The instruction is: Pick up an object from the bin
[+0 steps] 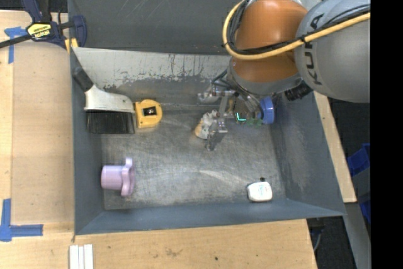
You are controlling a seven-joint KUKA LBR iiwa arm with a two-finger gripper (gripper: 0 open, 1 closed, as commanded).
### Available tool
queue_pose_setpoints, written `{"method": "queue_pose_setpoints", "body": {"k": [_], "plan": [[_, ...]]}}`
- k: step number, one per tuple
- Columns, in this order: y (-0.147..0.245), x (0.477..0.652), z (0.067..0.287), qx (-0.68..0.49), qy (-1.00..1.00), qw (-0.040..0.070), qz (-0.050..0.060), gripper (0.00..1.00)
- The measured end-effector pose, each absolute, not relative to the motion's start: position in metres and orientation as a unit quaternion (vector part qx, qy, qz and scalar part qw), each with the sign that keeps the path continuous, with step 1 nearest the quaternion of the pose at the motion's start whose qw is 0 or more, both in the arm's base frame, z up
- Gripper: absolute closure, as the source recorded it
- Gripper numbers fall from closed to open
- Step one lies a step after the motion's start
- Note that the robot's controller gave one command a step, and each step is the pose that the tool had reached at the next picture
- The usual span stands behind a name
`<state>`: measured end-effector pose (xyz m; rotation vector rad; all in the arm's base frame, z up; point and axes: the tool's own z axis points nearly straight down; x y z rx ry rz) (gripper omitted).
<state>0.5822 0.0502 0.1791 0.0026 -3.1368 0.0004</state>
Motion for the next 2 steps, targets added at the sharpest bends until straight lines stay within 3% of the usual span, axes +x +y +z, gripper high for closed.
{"method": "queue_pose_setpoints", "body": {"k": [1, 2], "plan": [[0.05, 0.584, 0.184, 0.0, -1.0, -0.002, 0.0, 0.0], [0.031, 0.603, 0.133, 0.044, -0.999, -0.004, 0.0, 0.0]]}}
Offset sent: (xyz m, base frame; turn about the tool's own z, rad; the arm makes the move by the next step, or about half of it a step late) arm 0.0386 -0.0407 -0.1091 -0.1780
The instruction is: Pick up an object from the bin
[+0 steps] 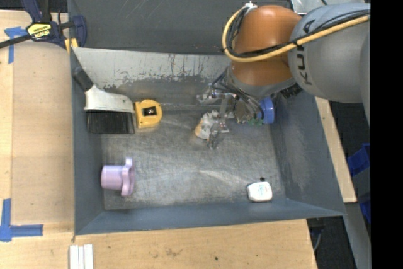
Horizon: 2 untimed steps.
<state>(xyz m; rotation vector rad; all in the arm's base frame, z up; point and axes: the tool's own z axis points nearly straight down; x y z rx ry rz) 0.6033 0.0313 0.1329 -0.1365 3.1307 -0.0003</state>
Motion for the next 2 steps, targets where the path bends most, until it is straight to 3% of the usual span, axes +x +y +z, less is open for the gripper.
{"method": "queue_pose_setpoints", "body": {"k": [1, 2], "plan": [[0.014, 0.617, 0.076, -0.129, 0.992, 0.0, 0.0, 0.0], [0.007, 0.628, 0.074, -0.202, 0.979, 0.003, 0.0, 0.0]]}}
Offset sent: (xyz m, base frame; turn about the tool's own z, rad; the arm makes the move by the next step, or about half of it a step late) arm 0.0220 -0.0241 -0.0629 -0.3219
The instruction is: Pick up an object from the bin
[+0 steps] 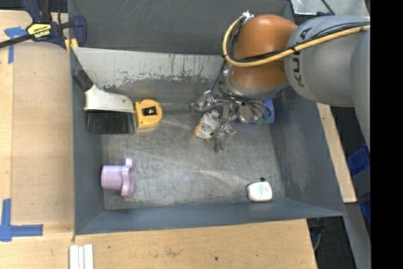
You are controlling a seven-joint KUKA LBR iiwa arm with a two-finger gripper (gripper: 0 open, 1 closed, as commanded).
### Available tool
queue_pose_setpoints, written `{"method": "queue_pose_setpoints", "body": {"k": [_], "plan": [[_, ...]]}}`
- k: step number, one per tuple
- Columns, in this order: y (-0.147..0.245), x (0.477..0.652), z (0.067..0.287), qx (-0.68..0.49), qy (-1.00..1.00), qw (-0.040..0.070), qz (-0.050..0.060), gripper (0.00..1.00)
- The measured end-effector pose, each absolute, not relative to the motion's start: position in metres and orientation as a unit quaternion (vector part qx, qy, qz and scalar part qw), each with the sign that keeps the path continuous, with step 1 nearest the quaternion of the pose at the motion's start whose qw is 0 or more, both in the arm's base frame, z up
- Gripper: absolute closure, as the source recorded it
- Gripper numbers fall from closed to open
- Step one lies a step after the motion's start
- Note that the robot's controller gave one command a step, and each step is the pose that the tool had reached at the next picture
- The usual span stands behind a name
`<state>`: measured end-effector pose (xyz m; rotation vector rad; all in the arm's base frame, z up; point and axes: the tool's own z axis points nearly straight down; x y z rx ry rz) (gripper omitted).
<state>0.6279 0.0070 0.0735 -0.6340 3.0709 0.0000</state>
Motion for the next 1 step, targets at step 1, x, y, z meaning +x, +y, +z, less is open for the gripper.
{"method": "queue_pose_setpoints", "body": {"k": [1], "plan": [[0.0081, 0.6279, 0.0745, -0.274, 0.962, 0.005, -0.001, 0.0]]}}
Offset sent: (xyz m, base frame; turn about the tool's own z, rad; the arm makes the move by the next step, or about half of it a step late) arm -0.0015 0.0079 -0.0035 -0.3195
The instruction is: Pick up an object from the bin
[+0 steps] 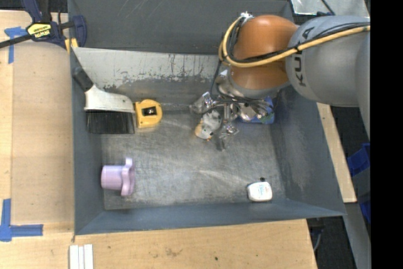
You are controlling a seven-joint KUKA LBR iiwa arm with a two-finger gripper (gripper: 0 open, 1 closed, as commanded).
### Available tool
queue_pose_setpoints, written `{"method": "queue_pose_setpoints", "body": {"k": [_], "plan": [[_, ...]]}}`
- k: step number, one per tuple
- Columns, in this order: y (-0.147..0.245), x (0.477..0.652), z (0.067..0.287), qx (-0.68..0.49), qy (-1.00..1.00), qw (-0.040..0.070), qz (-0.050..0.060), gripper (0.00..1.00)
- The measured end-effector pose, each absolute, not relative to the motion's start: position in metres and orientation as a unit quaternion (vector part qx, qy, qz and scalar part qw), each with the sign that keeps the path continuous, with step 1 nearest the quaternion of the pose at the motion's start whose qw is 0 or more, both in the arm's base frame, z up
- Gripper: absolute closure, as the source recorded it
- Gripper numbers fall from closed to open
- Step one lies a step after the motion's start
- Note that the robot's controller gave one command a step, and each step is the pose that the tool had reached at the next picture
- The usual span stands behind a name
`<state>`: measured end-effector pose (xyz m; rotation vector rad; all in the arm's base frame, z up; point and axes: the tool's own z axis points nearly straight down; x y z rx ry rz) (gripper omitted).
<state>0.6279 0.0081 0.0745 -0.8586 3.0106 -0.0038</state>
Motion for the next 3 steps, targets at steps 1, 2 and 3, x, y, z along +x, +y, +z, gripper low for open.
{"method": "queue_pose_setpoints", "body": {"k": [1, 2, 3], "plan": [[0.015, 0.632, 0.077, -0.353, 0.935, 0.01, -0.002, 1.0], [0.015, 0.632, 0.077, -0.353, 0.936, 0.01, -0.002, 1.0], [0.015, 0.633, 0.18, -0.352, 0.936, 0.003, -0.001, 1.0]]}}
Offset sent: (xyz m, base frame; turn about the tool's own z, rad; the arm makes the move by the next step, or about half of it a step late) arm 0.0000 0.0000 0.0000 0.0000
